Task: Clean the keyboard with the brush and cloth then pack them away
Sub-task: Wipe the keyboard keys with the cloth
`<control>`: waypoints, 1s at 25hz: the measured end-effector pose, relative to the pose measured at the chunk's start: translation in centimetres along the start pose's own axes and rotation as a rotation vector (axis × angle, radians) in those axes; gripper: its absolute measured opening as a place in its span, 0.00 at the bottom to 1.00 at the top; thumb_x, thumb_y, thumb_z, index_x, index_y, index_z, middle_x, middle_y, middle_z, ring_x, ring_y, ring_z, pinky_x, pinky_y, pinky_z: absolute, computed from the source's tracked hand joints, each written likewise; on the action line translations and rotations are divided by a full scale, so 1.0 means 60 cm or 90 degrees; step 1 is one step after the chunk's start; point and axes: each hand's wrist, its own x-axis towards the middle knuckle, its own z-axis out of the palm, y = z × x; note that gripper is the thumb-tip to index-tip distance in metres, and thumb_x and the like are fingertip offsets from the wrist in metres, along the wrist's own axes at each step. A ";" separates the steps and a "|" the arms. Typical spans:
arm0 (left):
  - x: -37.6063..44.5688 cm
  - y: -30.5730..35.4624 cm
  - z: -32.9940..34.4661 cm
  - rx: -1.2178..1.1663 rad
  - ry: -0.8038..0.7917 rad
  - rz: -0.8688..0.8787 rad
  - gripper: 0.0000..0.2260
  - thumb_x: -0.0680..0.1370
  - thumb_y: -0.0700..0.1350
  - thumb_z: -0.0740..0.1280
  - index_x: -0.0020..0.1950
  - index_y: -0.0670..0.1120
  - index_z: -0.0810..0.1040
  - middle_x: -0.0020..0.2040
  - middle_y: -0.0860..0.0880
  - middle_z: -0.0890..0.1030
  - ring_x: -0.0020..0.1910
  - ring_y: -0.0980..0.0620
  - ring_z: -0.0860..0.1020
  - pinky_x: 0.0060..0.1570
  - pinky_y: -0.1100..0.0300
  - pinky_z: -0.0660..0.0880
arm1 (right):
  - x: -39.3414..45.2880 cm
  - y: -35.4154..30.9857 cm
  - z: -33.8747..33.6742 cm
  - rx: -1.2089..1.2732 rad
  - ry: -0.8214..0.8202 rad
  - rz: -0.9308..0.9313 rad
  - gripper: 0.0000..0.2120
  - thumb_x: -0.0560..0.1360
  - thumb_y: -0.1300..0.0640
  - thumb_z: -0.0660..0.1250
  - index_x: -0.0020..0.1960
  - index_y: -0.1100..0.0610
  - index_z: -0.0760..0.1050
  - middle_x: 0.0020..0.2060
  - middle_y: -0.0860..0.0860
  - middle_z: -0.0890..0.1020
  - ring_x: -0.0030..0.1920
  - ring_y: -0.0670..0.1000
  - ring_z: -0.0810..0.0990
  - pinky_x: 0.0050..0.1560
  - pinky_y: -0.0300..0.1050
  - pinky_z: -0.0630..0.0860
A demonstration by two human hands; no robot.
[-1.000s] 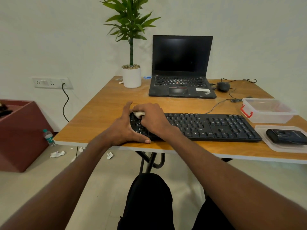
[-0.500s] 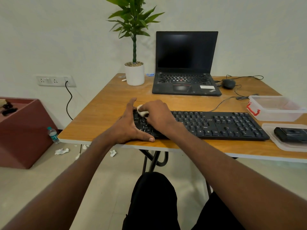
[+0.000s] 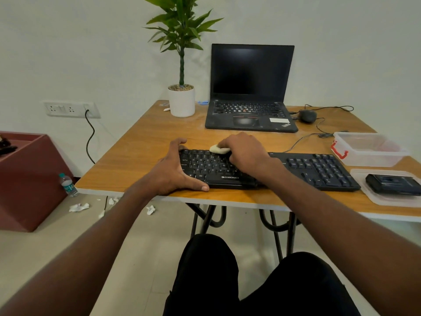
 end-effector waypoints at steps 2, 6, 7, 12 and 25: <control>-0.001 -0.001 -0.002 0.004 -0.001 0.000 0.66 0.48 0.72 0.85 0.77 0.64 0.50 0.77 0.52 0.64 0.74 0.50 0.67 0.76 0.48 0.67 | -0.022 -0.001 0.002 0.024 -0.022 -0.060 0.28 0.76 0.67 0.67 0.73 0.48 0.77 0.65 0.54 0.82 0.63 0.59 0.79 0.62 0.55 0.76; -0.003 -0.004 -0.002 -0.004 -0.001 0.007 0.63 0.50 0.71 0.85 0.75 0.65 0.52 0.76 0.53 0.64 0.74 0.49 0.68 0.76 0.48 0.68 | -0.035 0.053 -0.017 -0.089 -0.027 0.088 0.20 0.80 0.62 0.65 0.71 0.52 0.77 0.62 0.58 0.80 0.59 0.60 0.79 0.56 0.55 0.77; -0.003 -0.003 -0.002 -0.005 -0.004 0.006 0.63 0.50 0.71 0.85 0.75 0.64 0.53 0.75 0.53 0.64 0.74 0.49 0.68 0.75 0.48 0.69 | -0.037 0.060 -0.020 -0.109 -0.034 0.115 0.18 0.80 0.61 0.65 0.70 0.54 0.76 0.61 0.58 0.80 0.59 0.60 0.79 0.55 0.54 0.77; -0.004 -0.002 -0.004 0.006 -0.006 -0.001 0.63 0.49 0.71 0.85 0.76 0.62 0.54 0.73 0.53 0.65 0.71 0.49 0.70 0.74 0.46 0.71 | -0.055 0.039 -0.017 -0.005 -0.081 -0.021 0.25 0.77 0.64 0.65 0.72 0.48 0.75 0.64 0.54 0.81 0.62 0.58 0.78 0.59 0.58 0.78; -0.003 0.000 0.000 -0.004 0.015 -0.006 0.66 0.48 0.71 0.85 0.77 0.64 0.50 0.77 0.51 0.65 0.74 0.48 0.69 0.76 0.44 0.69 | -0.014 -0.029 0.012 0.264 0.099 0.061 0.27 0.74 0.68 0.64 0.69 0.51 0.80 0.63 0.51 0.84 0.62 0.54 0.81 0.60 0.50 0.79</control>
